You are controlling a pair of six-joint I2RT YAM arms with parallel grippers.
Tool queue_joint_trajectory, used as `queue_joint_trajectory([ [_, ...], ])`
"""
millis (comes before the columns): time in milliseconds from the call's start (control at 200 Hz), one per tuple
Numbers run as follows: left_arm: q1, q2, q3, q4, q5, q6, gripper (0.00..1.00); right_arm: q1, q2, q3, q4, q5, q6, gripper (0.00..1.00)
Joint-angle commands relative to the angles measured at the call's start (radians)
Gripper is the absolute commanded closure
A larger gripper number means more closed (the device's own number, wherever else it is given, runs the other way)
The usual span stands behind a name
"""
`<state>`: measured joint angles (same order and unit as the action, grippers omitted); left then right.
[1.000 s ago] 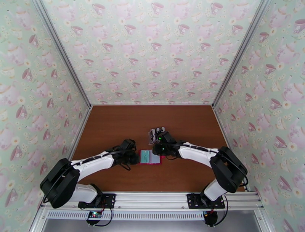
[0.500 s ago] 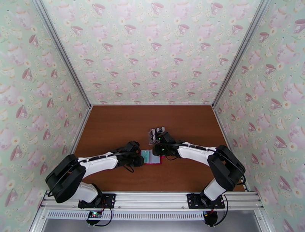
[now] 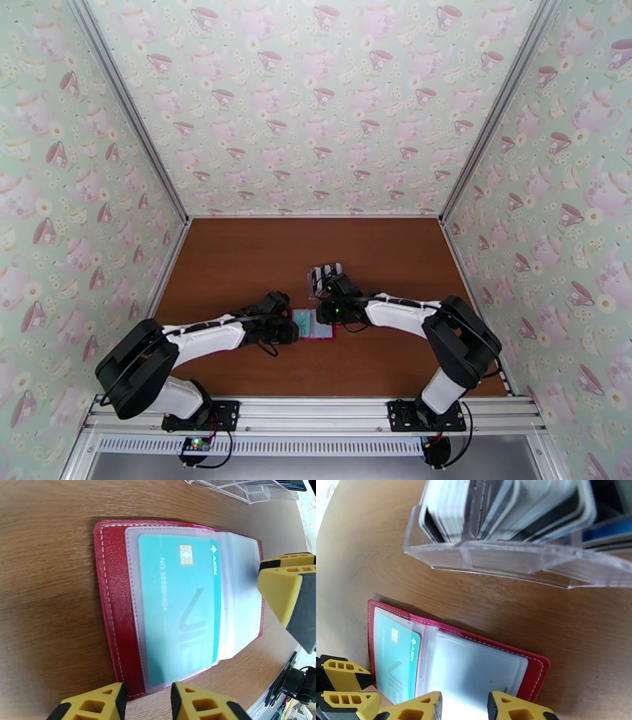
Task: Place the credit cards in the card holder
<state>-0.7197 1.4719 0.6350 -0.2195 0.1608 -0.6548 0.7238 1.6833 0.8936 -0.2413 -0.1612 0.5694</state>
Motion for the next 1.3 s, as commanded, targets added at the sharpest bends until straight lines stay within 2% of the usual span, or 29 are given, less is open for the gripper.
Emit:
queue_joint_trajectory([
  [0, 0.005, 0.025, -0.029, -0.033, -0.037, 0.003, 0.6, -0.006, 0.013, 0.033, 0.005, -0.008, -0.018, 0.63],
  [471, 0.009, 0.023, -0.033, -0.026, -0.024, 0.009, 0.54, -0.007, 0.038, 0.006, 0.013, -0.003, -0.02, 0.64],
  [651, 0.009, 0.03, -0.031, -0.01, -0.008, 0.01, 0.5, 0.019, 0.041, -0.006, 0.028, -0.021, -0.001, 0.65],
  [932, 0.01, 0.024, -0.029, 0.017, 0.017, 0.011, 0.48, 0.058, 0.053, 0.001, 0.053, -0.038, 0.031, 0.65],
  [1297, 0.012, -0.019, -0.043, 0.109, 0.089, 0.015, 0.32, 0.065, 0.039, 0.007, 0.081, -0.069, 0.062, 0.66],
])
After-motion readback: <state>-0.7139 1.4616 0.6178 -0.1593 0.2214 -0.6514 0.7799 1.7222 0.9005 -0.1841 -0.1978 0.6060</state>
